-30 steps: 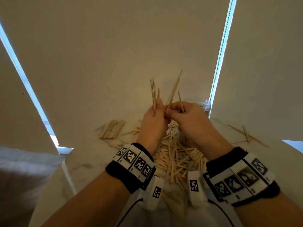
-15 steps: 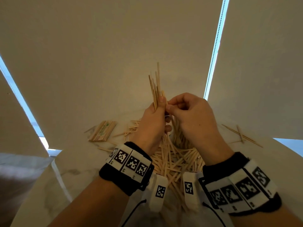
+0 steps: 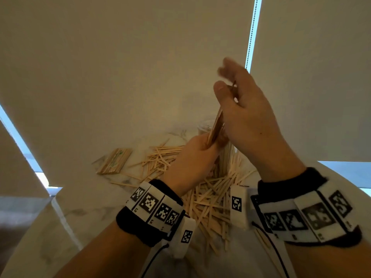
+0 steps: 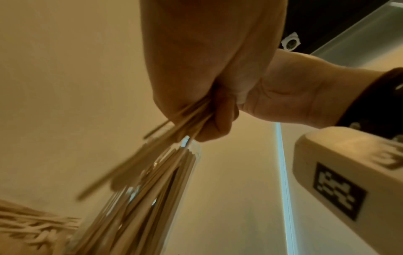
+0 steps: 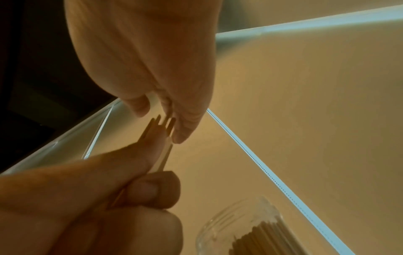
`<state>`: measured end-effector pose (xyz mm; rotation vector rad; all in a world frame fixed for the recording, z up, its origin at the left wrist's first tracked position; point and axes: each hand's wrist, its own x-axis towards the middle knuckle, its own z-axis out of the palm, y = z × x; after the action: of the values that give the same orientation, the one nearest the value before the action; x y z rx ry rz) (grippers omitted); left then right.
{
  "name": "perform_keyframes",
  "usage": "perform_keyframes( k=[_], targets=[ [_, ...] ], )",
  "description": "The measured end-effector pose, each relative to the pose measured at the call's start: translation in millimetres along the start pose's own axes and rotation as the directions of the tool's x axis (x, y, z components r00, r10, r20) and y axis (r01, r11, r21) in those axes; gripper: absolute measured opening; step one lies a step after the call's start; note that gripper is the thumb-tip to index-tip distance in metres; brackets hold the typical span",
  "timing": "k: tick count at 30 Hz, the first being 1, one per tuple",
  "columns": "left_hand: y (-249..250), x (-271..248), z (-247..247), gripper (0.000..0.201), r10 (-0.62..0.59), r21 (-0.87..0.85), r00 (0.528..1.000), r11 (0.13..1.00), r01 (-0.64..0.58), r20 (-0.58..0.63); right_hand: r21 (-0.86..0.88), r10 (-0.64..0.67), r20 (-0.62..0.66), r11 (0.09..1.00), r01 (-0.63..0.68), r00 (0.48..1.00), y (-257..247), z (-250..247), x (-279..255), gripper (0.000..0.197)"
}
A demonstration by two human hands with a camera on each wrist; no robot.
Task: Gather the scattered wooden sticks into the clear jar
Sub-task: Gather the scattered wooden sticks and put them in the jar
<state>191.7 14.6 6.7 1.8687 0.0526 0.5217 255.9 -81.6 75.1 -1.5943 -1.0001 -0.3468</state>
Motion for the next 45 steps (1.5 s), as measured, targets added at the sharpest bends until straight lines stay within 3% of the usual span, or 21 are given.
perform_keyframes(
  k=[4, 7, 11, 13, 16, 18, 19, 22, 23, 25, 27, 30, 32, 34, 36, 42, 45],
  targets=[
    [-1, 0, 0, 0.044, -0.037, 0.032, 0.998, 0.999, 0.035, 0.051, -0.182, -0.103, 0.050, 0.977, 0.110, 0.993, 1, 3, -1, 0.027],
    [-1, 0, -3, 0.047, -0.030, 0.059, 0.999, 0.998, 0.029, 0.014, -0.163, -0.110, 0.055, 0.980, 0.118, 0.992, 2, 5, -1, 0.026],
    [-4, 2, -4, 0.032, -0.033, -0.066, 0.999, 0.997, 0.033, 0.000, -0.227, -0.107, 0.110, 0.965, 0.130, 0.988, 2, 9, -4, 0.032],
    [-6, 4, -6, 0.034, -0.042, -0.113, 0.997, 0.993, 0.035, -0.058, -0.208, -0.065, 0.173, 0.973, 0.101, 0.983, 0, 11, -5, 0.043],
    [-5, 9, -21, 0.041, -0.076, -0.249, 0.969, 0.968, 0.016, -0.233, -0.110, 0.073, 0.253, 0.993, -0.046, 0.965, 1, 13, -8, 0.062],
    [-5, 12, -37, 0.039, -0.069, -0.369, 0.933, 0.927, -0.072, -0.354, -0.184, 0.182, 0.358, 0.975, -0.122, 0.916, 7, 12, -10, 0.066],
    [-5, 13, -45, 0.038, -0.066, -0.421, 0.912, 0.899, -0.123, -0.405, -0.245, 0.229, 0.444, 0.961, -0.128, 0.866, 10, 12, -12, 0.067],
    [-5, 18, -62, 0.036, -0.099, -0.523, 0.849, 0.822, -0.224, -0.519, -0.350, 0.321, 0.680, 0.932, -0.093, 0.659, 18, 20, -19, 0.073],
    [-4, 20, -65, 0.034, -0.117, -0.553, 0.835, 0.796, -0.245, -0.538, -0.365, 0.351, 0.706, 0.925, -0.108, 0.615, 21, 25, -21, 0.070],
    [-2, 21, -66, 0.030, -0.155, -0.615, 0.818, 0.739, -0.276, -0.554, -0.341, 0.392, 0.720, 0.919, -0.200, 0.573, 26, 34, -25, 0.051],
    [-1, 22, -62, 0.024, -0.166, -0.640, 0.813, 0.710, -0.294, -0.558, -0.281, 0.393, 0.712, 0.919, -0.277, 0.582, 27, 41, -27, 0.030],
    [-5, 21, -53, 0.018, -0.166, -0.642, 0.838, 0.723, -0.254, -0.520, -0.220, 0.361, 0.628, 0.932, -0.289, 0.689, 21, 44, -25, 0.031],
    [-7, 19, -48, 0.025, -0.163, -0.636, 0.875, 0.747, -0.193, -0.457, -0.171, 0.350, 0.544, 0.936, -0.308, 0.762, 20, 44, -23, 0.029],
    [-5, 16, -45, 0.037, -0.157, -0.614, 0.892, 0.773, -0.156, -0.424, -0.192, 0.330, 0.502, 0.944, -0.269, 0.800, 21, 44, -23, 0.021],
    [-1, 14, -42, 0.044, -0.139, -0.597, 0.902, 0.788, -0.149, -0.409, -0.213, 0.267, 0.511, 0.960, -0.181, 0.817, 23, 44, -24, 0.012],
    [-3, 8, -27, 0.040, -0.186, -0.588, 0.942, 0.809, -0.014, -0.278, -0.239, 0.231, 0.549, 0.964, -0.114, 0.803, 26, 47, -24, 0.019],
    [-6, 11, -30, 0.046, -0.182, -0.567, 0.946, 0.824, -0.002, -0.267, -0.283, 0.200, 0.535, 0.958, -0.049, 0.821, 25, 47, -23, 0.019]
  ],
)
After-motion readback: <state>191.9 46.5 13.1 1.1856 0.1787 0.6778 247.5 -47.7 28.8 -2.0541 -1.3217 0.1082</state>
